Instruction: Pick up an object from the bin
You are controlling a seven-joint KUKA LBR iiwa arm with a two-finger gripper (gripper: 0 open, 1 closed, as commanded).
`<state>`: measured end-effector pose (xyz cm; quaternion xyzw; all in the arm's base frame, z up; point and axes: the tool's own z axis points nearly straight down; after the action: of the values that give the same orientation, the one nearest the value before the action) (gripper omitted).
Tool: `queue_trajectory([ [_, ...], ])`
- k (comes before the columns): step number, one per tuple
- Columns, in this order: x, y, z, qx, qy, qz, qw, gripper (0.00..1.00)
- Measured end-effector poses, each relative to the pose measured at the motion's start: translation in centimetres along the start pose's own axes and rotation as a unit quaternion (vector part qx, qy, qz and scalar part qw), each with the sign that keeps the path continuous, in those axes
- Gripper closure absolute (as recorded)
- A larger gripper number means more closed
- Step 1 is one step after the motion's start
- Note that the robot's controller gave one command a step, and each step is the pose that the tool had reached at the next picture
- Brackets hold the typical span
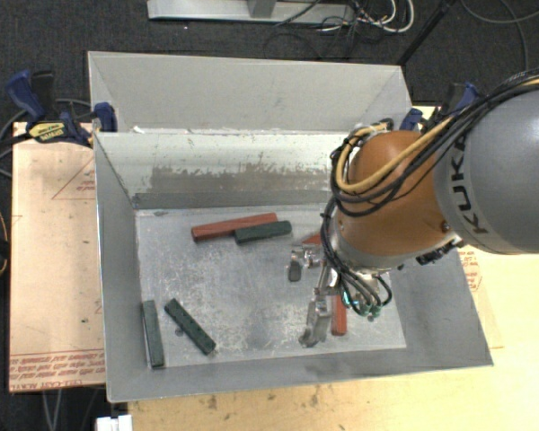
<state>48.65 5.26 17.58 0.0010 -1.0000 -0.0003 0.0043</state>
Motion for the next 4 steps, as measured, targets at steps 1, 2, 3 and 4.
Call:
queue_trajectory([
  [1, -3.1, -7.4, 1.1, 0.002, -0.006, 0.021, 0.9998, 0.0],
  [2, -6.6, -10.5, 9.7, 0.001, -0.0027, -0.192, 0.9813, 0.0],
  [3, -4.6, -11.1, 10.6, 0.001, -0.0033, -0.34, 0.9405, 0.0],
  [4, -4.7, -11.1, 10.5, 0.001, -0.0041, -0.34, 0.9406, 1.0],
])
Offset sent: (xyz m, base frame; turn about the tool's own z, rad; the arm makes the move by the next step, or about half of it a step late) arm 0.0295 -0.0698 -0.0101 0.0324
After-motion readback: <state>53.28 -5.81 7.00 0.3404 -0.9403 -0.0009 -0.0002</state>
